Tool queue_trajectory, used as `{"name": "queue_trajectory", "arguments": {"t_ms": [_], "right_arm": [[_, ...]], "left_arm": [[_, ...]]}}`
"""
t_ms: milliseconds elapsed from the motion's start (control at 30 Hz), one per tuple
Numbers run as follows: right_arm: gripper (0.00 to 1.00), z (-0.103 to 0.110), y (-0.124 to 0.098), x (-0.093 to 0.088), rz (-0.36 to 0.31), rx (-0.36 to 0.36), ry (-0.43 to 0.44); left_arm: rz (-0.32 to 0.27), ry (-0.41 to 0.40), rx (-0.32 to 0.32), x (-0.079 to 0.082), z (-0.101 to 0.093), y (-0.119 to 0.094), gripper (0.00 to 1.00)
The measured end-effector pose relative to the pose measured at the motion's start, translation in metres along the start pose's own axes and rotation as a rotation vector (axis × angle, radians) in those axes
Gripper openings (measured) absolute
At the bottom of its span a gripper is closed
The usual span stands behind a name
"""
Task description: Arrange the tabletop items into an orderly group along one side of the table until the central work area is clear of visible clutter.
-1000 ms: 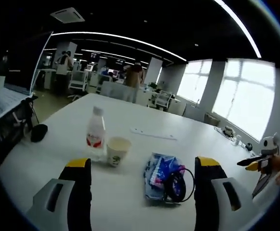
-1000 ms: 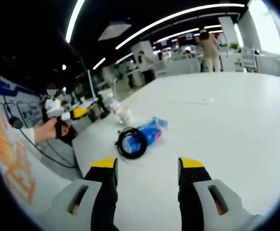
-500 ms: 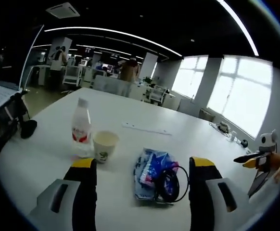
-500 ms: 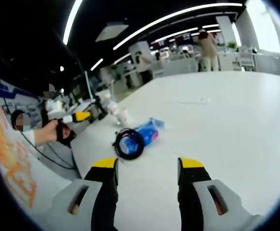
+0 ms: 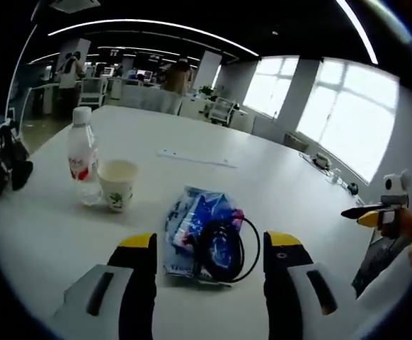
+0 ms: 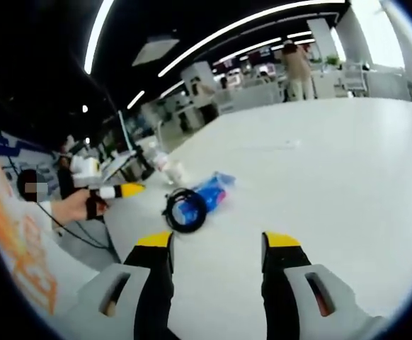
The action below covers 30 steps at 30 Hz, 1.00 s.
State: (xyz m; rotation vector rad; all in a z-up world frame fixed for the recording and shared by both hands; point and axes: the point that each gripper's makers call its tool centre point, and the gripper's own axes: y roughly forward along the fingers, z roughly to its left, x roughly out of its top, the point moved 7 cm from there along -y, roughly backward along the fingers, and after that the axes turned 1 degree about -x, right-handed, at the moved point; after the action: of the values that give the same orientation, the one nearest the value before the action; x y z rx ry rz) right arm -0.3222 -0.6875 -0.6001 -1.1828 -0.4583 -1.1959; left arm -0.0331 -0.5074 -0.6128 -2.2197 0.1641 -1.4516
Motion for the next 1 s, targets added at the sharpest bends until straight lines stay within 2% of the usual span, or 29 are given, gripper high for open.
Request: {"name": "queue_trajectory", "arguments": {"t_ms": [100,233,300,400,500,600,667,700,800,900,1000], "right_arm": [[0.48,-0.007,-0.005,0.003,0.005,0.018,-0.029],[0.48,-0.023,-0.011,0.004,0.016,0.016,-0.036],[0.47,-0.027,-0.014,0.009,0.002,0.005,-0.031],[0.47,-0.027,-0.014,0.012,-0.009,-0.018,-0.005],[0.47,-0.024,-0.009,0.013,-0.029,-0.017,0.013],[0.46,-0.022,0.001,0.009,-0.004,-0.012,0.005],[0.46,-0.019,0.003,0.011,-0.004,-0.008,-0.016],[0.46,-0.018,0.004,0.012,-0.01,-0.007,-0.023],[0.46,-0.02,0.007,0.013,-0.018,-0.013,-0.014],[0.46,-0.022,0.008,0.014,-0.022,-0.028,-0.004],[0.45,-0.023,0.006,0.016,-0.032,-0.037,-0.003]], "left_arm": [[0.005,0.011,0.027,-0.003,-0.007,0.002,0.56],[0.077,-0.013,0.078,-0.014,-0.008,0.007,0.49],[0.079,0.0,0.084,-0.014,-0.008,0.01,0.45],[0.123,-0.052,0.12,-0.019,0.001,0.017,0.39],[0.137,-0.088,0.152,-0.021,0.008,0.025,0.36],[0.157,-0.143,0.145,-0.025,0.01,0.035,0.36],[0.167,-0.132,0.139,-0.027,0.01,0.04,0.32],[0.19,-0.101,0.125,-0.028,0.009,0.043,0.29],[0.22,-0.083,0.112,-0.032,0.008,0.05,0.21],[0.239,-0.097,0.102,-0.035,0.008,0.055,0.19],[0.266,-0.078,0.105,-0.04,0.009,0.058,0.15]]}}
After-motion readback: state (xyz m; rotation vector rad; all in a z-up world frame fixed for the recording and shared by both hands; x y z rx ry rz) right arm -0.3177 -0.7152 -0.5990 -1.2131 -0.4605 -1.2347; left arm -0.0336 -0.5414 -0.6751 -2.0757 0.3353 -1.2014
